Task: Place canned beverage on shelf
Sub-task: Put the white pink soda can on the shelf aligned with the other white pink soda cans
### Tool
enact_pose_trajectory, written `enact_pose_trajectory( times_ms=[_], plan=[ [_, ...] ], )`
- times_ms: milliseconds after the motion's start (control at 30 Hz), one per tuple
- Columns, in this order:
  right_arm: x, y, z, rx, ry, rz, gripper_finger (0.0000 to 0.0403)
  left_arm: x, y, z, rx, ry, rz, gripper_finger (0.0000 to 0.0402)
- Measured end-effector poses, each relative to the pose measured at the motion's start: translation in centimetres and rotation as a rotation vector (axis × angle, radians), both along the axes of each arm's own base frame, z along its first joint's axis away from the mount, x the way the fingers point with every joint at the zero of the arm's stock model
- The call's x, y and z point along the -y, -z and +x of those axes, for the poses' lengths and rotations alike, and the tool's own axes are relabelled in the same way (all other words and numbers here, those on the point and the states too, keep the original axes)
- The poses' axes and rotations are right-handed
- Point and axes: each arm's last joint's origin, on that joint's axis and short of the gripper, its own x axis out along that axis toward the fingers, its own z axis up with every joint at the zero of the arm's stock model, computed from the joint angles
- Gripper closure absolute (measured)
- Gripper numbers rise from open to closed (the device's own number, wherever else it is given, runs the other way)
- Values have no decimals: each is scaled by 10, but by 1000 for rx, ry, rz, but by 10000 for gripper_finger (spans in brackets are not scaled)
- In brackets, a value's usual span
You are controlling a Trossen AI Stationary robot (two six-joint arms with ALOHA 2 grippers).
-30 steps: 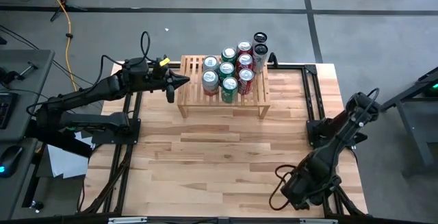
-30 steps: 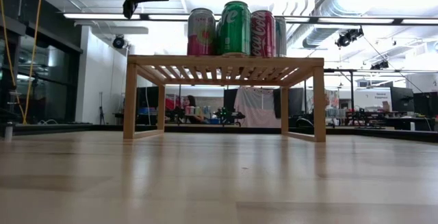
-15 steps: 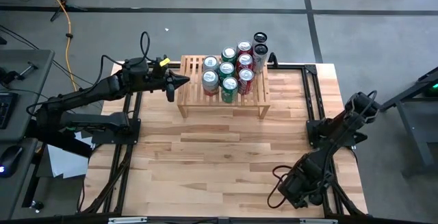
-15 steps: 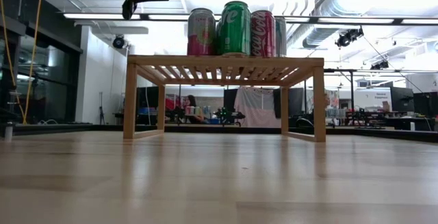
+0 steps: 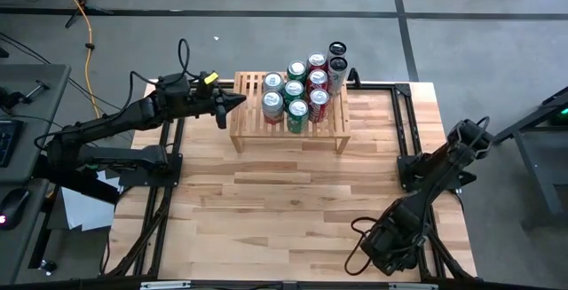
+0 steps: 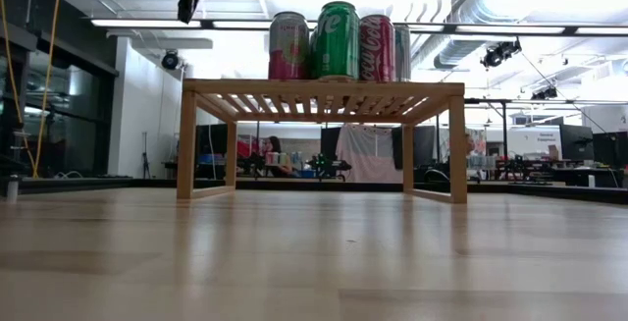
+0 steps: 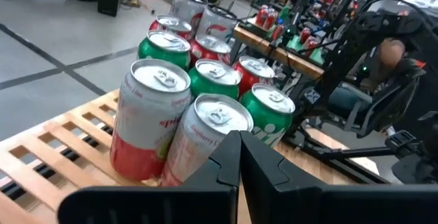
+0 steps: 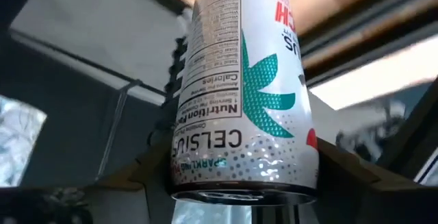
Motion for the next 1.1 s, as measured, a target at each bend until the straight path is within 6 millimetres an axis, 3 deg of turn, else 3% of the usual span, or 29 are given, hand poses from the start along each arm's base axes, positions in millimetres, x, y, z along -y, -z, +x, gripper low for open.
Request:
enact_pose_trajectory(
  times_ms=[133, 267, 400, 567, 700, 833, 1100],
  plan=[
    [2, -34, 9, 161, -48, 23, 165, 0, -6, 1, 60, 15, 6, 398],
    [12, -75, 20, 377, -78, -36, 165, 2, -17, 2, 168, 77, 23, 365],
    [29, -112, 29, 587, -99, -153, 165, 4, -33, 5, 239, 148, 41, 300],
    [58, -143, 45, 794, -114, -285, 165, 9, -54, 14, 283, 260, 46, 188],
    [82, -158, 57, 914, -160, -356, 165, 10, -66, 29, 250, 367, 22, 103],
    [106, -168, 68, 999, -226, -405, 165, 11, -77, 42, 139, 515, -21, 42],
    [149, -174, 92, 1153, -325, -493, 165, 32, -76, 65, -176, 688, 6, 16]
  ],
)
